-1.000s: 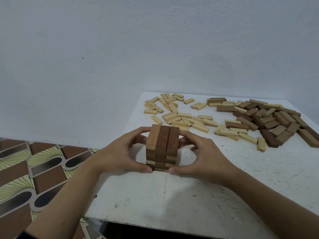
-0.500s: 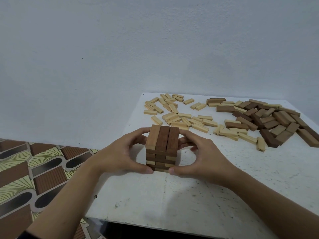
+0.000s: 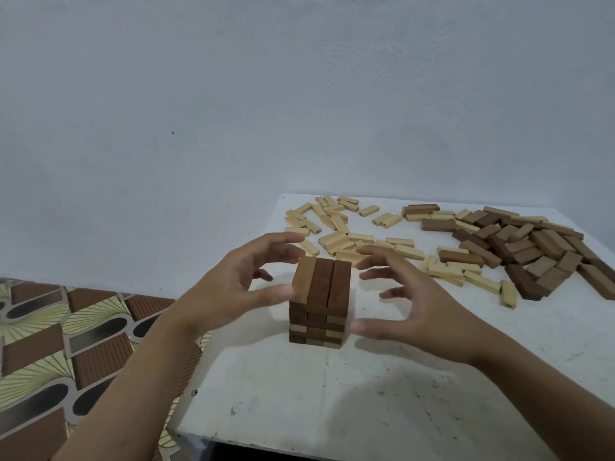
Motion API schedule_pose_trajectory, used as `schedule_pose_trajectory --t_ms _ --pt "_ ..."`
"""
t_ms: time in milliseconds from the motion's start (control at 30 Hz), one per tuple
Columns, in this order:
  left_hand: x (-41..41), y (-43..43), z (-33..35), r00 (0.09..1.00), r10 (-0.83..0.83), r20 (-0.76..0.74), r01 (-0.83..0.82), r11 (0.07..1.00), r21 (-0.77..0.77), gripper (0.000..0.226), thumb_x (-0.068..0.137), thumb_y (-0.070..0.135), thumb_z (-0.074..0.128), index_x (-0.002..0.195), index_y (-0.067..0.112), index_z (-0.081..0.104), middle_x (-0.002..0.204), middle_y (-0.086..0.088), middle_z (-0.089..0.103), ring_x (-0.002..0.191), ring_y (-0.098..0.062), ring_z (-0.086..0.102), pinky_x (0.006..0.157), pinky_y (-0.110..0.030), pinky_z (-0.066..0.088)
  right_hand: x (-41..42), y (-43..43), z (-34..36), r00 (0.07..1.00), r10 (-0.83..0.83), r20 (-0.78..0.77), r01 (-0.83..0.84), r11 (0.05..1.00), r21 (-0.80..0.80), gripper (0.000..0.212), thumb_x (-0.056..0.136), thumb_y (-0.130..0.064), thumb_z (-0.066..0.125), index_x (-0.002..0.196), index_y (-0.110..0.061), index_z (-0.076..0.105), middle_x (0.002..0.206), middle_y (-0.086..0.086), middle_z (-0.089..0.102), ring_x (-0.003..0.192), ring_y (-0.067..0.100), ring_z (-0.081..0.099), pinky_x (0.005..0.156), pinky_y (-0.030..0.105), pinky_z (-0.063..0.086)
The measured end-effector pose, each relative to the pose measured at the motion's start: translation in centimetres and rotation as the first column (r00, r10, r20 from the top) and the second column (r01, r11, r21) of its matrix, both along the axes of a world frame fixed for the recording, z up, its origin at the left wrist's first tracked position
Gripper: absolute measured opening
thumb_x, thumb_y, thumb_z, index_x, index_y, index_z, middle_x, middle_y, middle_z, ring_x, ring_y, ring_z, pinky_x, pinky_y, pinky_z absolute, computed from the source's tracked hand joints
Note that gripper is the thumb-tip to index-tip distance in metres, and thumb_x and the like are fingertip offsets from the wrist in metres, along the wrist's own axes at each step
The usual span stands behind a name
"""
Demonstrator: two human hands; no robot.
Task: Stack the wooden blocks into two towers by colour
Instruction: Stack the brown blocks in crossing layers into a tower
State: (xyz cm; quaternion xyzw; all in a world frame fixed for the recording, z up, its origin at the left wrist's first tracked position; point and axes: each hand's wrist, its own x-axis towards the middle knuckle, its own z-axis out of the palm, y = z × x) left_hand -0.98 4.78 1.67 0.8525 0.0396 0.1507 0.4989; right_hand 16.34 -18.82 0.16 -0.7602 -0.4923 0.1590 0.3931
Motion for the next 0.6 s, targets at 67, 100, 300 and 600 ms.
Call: schedule_pose_trajectory --t_ms 67,100,300,600 --pt "0.2 -0.7 1.1 0.995 0.054 0.089 -0.05 0.998 -0.046 0.049 0.086 0.046 0.067 0.132 0.029 0.062 0.123 0.002 0.068 0.125 -0.016 0.059 0.096 -0.033 0.047 0.2 -0.2 0.6 0.998 -0.055 -0.012 0.056 0.996 0.07 0.069 0.07 -0.08 0.068 0.132 -0.057 0.047 0.125 -0.031 0.056 0.118 -0.005 0.056 0.094 0.03 0.052" --pt "0.5 -1.1 1.6 0.988 0.091 0.126 -0.083 0.994 -0.066 0.04 0.089 0.044 0.067 0.126 0.028 0.067 0.116 0.001 0.069 0.119 -0.014 0.062 0.096 -0.032 0.049 0.3 -0.3 0.8 0.995 -0.09 -0.038 0.094 0.989 0.117 0.056 0.078 -0.077 0.063 0.126 -0.051 0.055 0.12 -0.028 0.061 0.113 -0.002 0.06 0.093 0.034 0.054" --pt "2.5 -4.6 5.0 0.949 0.184 0.257 -0.192 0.981 0.005 0.011 0.094 0.033 0.069 0.099 0.023 0.072 0.086 -0.003 0.062 0.084 -0.008 0.057 0.08 -0.02 0.041 0.5 -1.3 2.1 0.971 -0.223 -0.088 0.239 0.895 0.376 0.011 0.091 -0.035 0.067 0.087 -0.024 0.071 0.085 -0.006 0.072 0.085 0.018 0.069 0.082 0.047 0.056" --pt "5.5 -13.5 6.8 0.944 -0.036 0.328 -0.069 0.95 0.303 0.004 0.096 0.031 0.067 0.099 0.033 0.069 0.091 0.009 0.064 0.099 -0.014 0.061 0.081 -0.012 0.04 3.2 -6.9 2.7 0.936 -0.352 0.013 0.321 0.867 0.38 0.011 0.095 -0.026 0.068 0.085 -0.022 0.071 0.082 -0.009 0.07 0.081 0.015 0.067 0.073 0.029 0.054"
